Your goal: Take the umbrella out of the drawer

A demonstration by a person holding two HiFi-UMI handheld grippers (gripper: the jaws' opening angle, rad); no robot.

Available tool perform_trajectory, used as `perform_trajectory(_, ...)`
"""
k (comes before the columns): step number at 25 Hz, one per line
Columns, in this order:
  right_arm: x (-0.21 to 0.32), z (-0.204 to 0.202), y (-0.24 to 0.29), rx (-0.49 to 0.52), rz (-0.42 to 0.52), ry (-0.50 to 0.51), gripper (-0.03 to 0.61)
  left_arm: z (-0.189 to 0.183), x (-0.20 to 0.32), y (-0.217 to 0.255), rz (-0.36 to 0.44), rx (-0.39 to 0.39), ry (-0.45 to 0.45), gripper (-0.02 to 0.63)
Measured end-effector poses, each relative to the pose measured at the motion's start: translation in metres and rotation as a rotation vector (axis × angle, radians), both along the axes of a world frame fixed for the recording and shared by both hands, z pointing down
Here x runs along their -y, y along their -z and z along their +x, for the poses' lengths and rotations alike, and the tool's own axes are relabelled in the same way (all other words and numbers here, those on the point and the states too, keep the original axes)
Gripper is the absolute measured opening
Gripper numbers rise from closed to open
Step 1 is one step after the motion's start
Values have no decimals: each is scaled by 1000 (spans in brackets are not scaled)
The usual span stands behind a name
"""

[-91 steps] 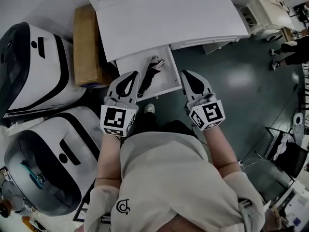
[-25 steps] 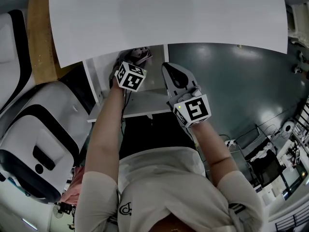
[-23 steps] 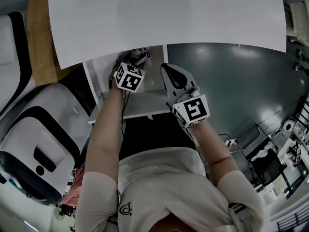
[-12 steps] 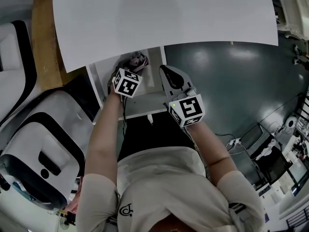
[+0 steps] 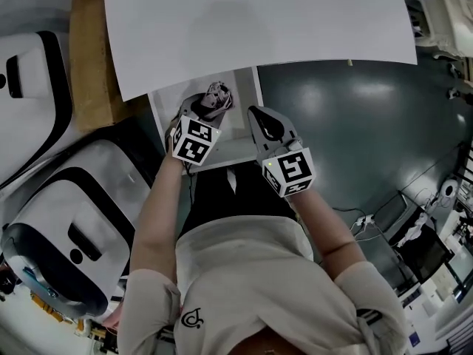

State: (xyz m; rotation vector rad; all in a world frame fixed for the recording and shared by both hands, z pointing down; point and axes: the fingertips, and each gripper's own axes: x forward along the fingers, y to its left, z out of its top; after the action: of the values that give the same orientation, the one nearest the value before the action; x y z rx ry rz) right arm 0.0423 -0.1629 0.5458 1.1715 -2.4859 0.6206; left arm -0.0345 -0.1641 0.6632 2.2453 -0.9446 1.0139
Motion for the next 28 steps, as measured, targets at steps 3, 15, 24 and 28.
perform_trajectory(3, -6, -7, 18, -1, 32, -6, 6, -8, 1, 34, 63, -24, 24, 222)
perform_trajectory(15, -9, -18, 102, -25, 210, 10, 6, -33, -1, 180, 349, -160, 154, 222)
perform_trajectory(24, -2, -34, 166, -7, 338, 87, 6, -56, 1, 286, 564, -251, 246, 224)
perform_trajectory(28, 6, -40, 192, 32, 369, 83, 6, -70, 3, 328, 662, -270, 272, 224)
